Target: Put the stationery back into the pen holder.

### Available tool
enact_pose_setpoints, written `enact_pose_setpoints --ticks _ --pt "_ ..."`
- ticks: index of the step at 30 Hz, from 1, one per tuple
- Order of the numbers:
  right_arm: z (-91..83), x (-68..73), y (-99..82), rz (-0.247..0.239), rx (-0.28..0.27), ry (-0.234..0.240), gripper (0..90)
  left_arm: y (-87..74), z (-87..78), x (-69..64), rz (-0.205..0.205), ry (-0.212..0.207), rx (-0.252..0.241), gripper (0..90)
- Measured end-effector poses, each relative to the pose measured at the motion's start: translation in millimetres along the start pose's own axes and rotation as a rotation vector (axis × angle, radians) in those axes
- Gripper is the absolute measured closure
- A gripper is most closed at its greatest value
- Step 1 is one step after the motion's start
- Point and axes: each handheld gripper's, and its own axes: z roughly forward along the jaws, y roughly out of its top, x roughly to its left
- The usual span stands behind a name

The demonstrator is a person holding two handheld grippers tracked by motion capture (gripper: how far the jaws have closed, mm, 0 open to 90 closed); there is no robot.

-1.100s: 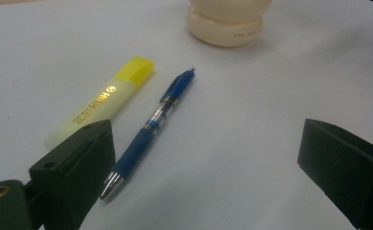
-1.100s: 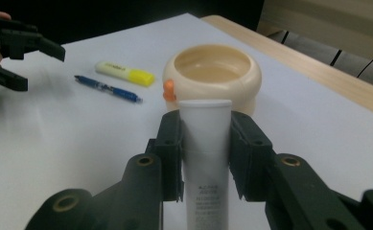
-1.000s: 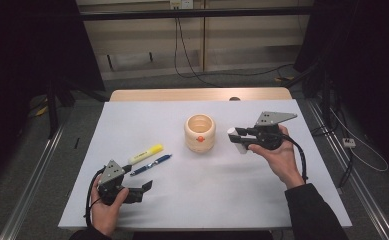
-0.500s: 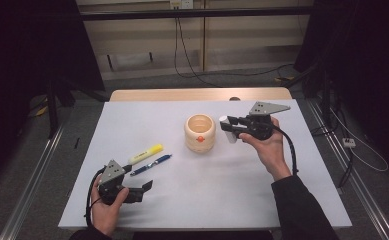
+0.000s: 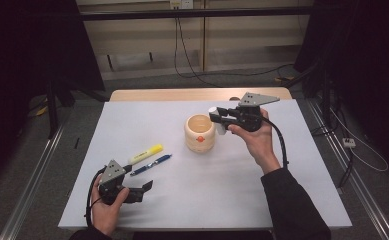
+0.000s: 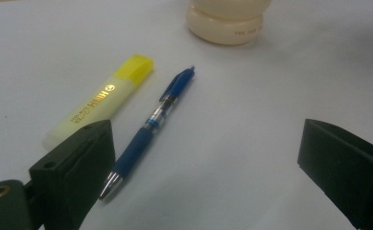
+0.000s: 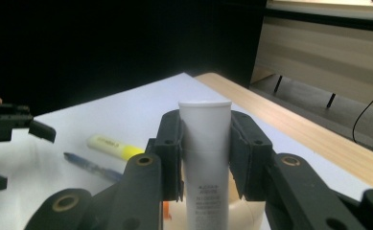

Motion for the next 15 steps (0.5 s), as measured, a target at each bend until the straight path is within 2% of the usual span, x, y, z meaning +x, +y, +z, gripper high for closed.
enact_pose_setpoints --ticks 15 --pt "20.6 0.9 12.0 0.001 -0.05 0.022 68.0 0.1 -0.6 0.2 0.0 -0.002 -0.001 5.6"
